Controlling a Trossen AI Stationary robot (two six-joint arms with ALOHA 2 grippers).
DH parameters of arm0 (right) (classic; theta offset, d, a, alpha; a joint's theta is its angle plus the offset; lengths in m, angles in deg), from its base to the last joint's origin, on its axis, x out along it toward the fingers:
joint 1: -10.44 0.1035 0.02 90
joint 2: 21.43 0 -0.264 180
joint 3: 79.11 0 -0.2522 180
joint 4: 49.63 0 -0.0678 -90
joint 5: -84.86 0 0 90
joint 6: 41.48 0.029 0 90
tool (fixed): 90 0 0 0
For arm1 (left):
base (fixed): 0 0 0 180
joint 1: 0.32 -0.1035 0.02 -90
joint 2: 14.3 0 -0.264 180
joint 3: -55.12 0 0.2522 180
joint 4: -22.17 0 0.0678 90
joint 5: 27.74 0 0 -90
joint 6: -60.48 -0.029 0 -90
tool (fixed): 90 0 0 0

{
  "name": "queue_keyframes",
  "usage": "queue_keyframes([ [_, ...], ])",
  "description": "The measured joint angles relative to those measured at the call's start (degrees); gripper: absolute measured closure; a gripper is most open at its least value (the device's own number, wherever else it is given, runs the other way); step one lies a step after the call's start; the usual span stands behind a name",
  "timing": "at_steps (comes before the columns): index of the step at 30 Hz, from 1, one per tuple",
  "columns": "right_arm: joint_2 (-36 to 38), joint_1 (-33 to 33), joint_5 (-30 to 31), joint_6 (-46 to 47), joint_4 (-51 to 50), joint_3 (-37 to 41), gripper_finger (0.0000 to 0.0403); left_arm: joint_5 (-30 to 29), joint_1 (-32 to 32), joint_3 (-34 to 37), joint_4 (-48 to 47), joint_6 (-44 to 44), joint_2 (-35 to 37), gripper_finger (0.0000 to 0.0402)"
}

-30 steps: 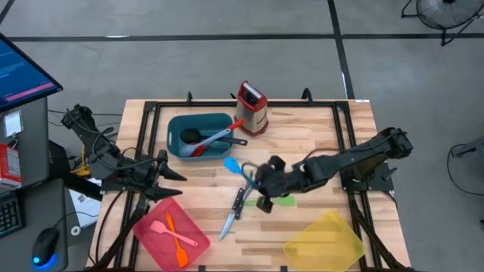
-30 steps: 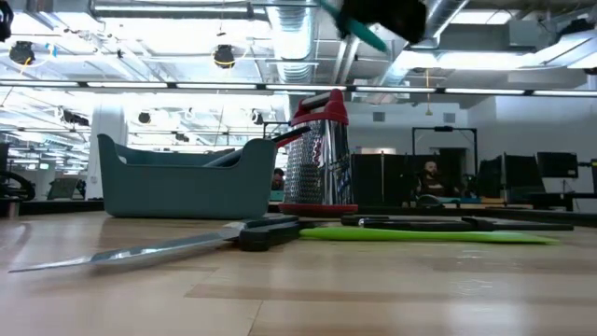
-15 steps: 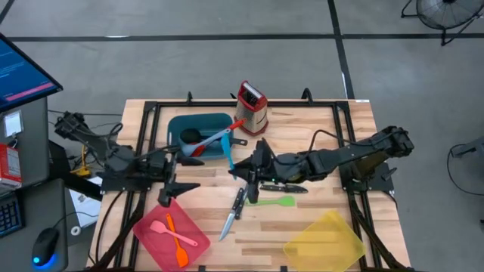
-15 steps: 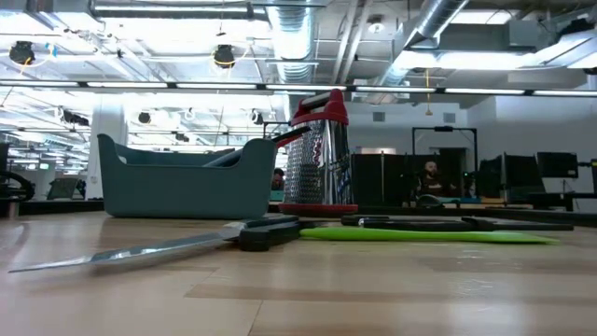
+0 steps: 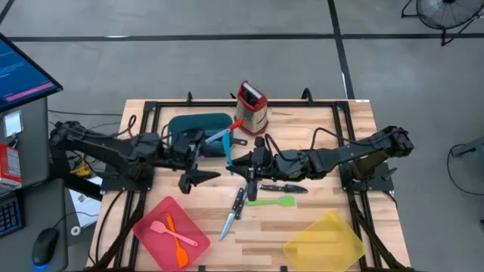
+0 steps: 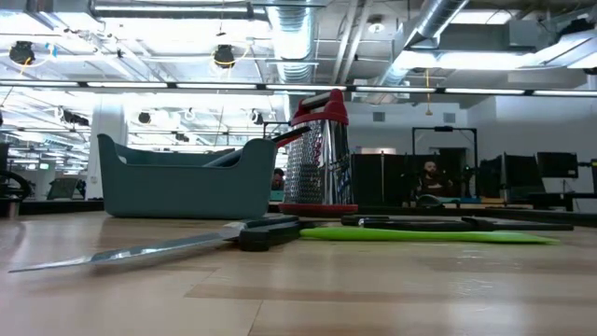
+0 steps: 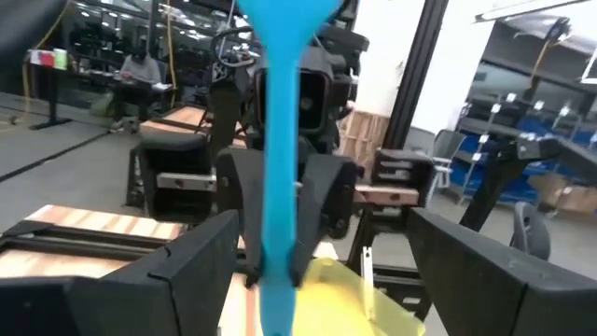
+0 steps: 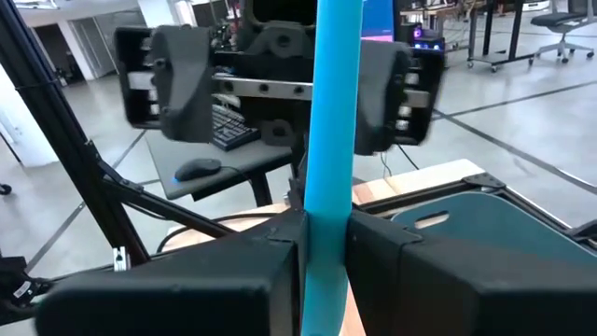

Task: Pick & Place Kitchen Items
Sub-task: Put the blue spatula into the pink bin

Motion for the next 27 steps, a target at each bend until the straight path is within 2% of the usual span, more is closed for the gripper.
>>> queue_keyframes([
  [7,0.00,0.00,0.00,-0.47,-0.43,0.01,0.0352,8.58,-5.09,0.00,5.64,3.76,-3.03,0.0108],
  [11,0.00,-0.17,0.00,-0.58,-0.97,-0.01,0.0352,11.11,-6.64,0.00,7.93,5.09,-5.38,0.0108],
  [18,0.00,-0.44,-0.02,-0.55,-1.80,0.01,0.0352,12.23,-6.97,0.00,11.72,6.18,-8.62,0.0115],
  [22,0.00,-0.42,-0.02,-0.47,-2.56,0.01,0.0352,12.82,-6.97,0.00,11.81,6.12,-8.77,0.0162],
  [27,0.00,-0.42,-0.21,-0.47,-2.49,0.01,0.0352,12.70,-7.38,0.00,11.84,6.01,-8.45,0.0290],
])
